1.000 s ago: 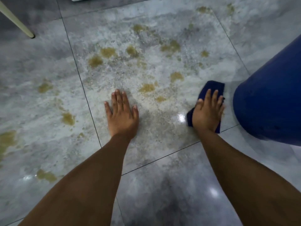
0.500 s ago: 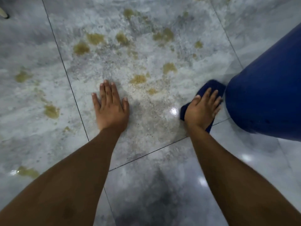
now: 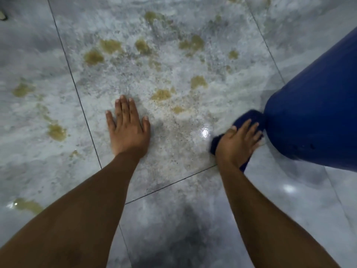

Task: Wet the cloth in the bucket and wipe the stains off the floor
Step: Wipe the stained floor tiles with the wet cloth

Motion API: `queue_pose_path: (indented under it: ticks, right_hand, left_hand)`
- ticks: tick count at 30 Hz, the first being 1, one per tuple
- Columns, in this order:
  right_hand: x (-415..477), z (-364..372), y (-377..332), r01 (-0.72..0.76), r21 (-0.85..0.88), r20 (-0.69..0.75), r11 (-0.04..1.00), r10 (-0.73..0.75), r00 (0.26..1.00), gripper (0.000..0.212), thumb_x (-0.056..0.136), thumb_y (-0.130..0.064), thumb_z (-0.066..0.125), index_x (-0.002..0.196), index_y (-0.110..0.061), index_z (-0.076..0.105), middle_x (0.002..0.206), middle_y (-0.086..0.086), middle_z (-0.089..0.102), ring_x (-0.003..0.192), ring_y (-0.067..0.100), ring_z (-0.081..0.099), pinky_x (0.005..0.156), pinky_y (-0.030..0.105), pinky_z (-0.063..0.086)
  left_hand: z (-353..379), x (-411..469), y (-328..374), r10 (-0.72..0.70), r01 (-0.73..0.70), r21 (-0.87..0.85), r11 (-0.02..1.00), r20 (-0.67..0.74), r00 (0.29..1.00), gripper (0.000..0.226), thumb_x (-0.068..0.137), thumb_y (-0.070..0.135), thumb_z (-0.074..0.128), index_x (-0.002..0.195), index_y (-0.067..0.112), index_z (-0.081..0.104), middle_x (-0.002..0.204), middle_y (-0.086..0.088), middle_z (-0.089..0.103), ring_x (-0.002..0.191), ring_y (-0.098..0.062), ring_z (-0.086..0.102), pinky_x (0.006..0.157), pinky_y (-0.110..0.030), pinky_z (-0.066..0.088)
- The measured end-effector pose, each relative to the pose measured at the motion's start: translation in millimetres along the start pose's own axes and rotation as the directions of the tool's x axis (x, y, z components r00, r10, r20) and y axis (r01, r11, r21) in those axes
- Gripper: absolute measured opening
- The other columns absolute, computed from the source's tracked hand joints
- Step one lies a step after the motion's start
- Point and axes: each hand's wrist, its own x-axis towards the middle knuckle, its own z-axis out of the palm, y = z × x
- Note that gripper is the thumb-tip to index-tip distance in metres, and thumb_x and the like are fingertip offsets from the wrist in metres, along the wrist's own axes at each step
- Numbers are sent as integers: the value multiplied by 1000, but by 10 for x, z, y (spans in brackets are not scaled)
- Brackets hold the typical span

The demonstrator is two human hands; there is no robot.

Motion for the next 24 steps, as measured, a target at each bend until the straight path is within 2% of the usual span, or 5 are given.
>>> queue_pose_path:
  ticks: [4, 9, 15, 21, 24]
  right_hand:
    - [-773, 63, -76, 22, 19, 15, 1000, -22, 1000, 59, 97, -33, 24, 149, -6, 27, 157, 16, 22, 144, 36, 16, 117, 48, 8]
    - [-441, 220, -538, 476, -34, 155, 879, -466, 871, 59, 97, -36, 21, 151, -11, 24, 158, 12, 19, 145, 33, 15, 117, 46, 6]
    - [-404, 151, -235, 257, -37, 30, 966, -256, 966, 58, 98, -35, 20, 151, -13, 23, 158, 13, 19, 145, 34, 15, 117, 51, 12]
    - [-622, 317, -860, 831, 34, 222, 556, -814, 536, 53, 98, -36, 23, 149, -23, 32, 157, 7, 25, 145, 31, 20, 116, 49, 19]
    - [-161, 329, -955, 771, -43, 200, 635, -751, 629, 58, 97, -40, 16, 150, -21, 28, 159, 7, 19, 146, 31, 16, 117, 48, 14]
  left_hand:
    - [-15, -30, 7, -1, 1, -3, 1000, 7, 1000, 65, 98, 45, 10, 152, 10, -4, 161, -7, -7, 147, -17, -14, 118, -45, -7]
    - [-8, -17, -2, 0, 0, -5, 1000, -10, 1000, 64, 99, 45, 11, 152, 11, -5, 161, -7, -8, 146, -17, -15, 118, -44, -9]
    - [-19, -4, -8, 11, -11, -8, 1000, 33, 999, 65, 96, 46, 3, 150, 13, -12, 159, -5, -17, 143, -14, -23, 117, -44, -14]
    - [-122, 12, -234, -3, 3, -48, 999, -11, 1000, 66, 94, 48, -3, 150, 13, -11, 157, -2, -19, 143, -14, -23, 113, -43, -22]
    - [-123, 78, -401, 4, -6, -43, 999, -36, 999, 66, 96, 47, 3, 152, 12, -3, 160, -5, -10, 144, -14, -19, 115, -41, -18]
